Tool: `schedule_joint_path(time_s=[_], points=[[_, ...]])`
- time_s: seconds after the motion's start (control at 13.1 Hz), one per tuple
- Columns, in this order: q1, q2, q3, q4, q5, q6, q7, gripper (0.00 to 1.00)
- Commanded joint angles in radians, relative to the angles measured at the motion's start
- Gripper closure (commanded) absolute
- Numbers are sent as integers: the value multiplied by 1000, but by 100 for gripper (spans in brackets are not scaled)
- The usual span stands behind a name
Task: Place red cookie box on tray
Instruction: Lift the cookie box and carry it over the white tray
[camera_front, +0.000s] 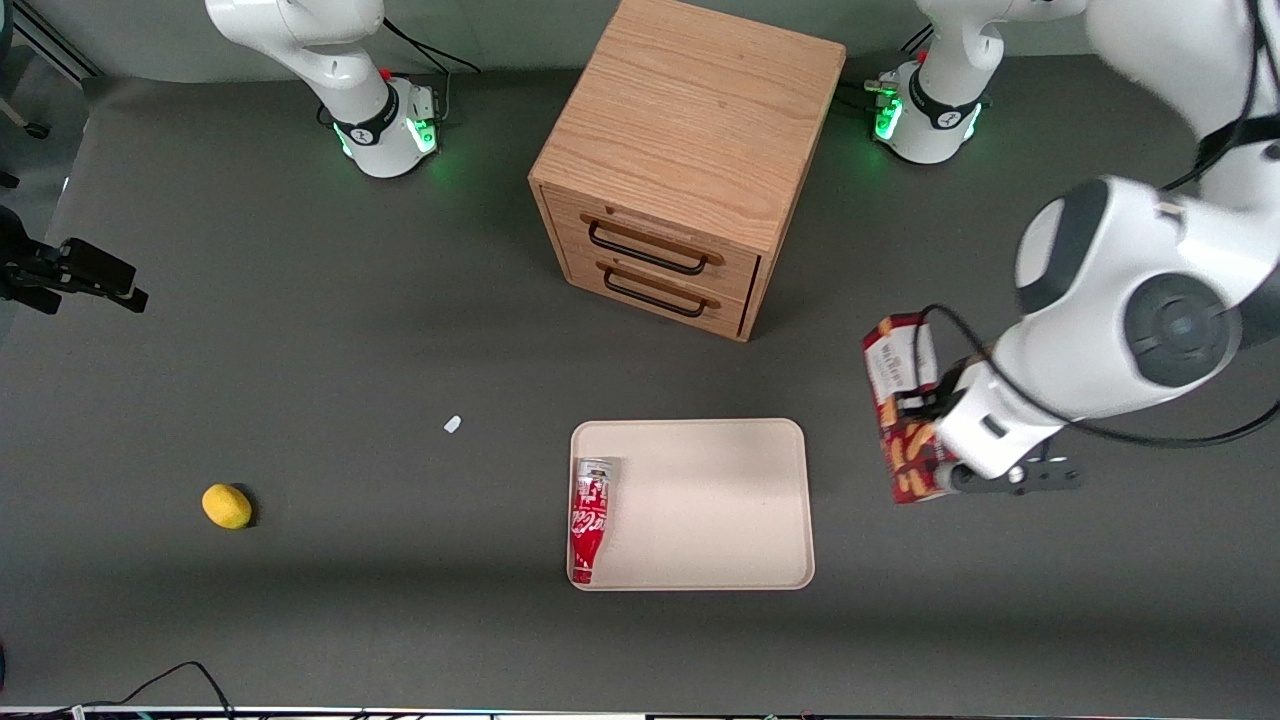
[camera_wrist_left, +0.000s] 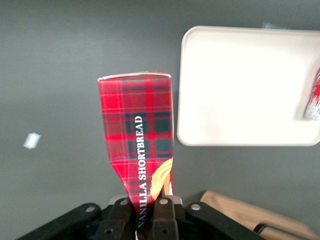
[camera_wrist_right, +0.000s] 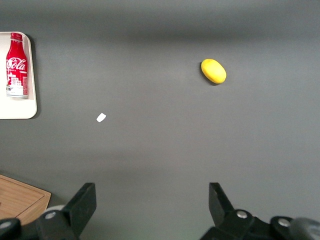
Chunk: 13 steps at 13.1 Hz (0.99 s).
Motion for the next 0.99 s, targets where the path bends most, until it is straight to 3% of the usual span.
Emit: schedule_joint_path(time_s=[0.0, 0.53, 0.91], points=[[-56, 117, 11, 75, 20, 83, -80, 100], [-154, 313, 21, 71, 166, 351, -147, 100], [-168, 356, 21, 68, 218, 390, -138, 100]])
